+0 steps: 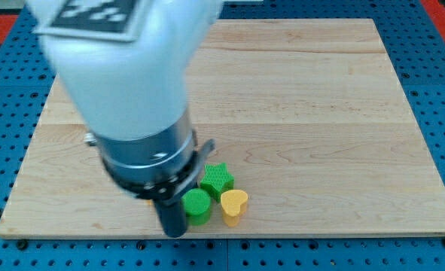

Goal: Push the blue triangle to the top of the green star

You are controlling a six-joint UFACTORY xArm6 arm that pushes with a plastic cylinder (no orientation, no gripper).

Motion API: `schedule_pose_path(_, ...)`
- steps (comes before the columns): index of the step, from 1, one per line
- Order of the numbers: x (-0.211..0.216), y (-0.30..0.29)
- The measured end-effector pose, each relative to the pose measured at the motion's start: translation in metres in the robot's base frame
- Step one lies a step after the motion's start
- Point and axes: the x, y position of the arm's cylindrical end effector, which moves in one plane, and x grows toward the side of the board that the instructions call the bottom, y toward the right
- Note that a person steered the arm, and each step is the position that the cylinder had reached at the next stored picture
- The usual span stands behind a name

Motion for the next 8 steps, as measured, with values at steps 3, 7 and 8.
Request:
schedule_pose_path(3,-0.038,0.033)
schedule_pose_path(7,-0.113,-0.024)
schedule_pose_path(8,-0.105,0.033)
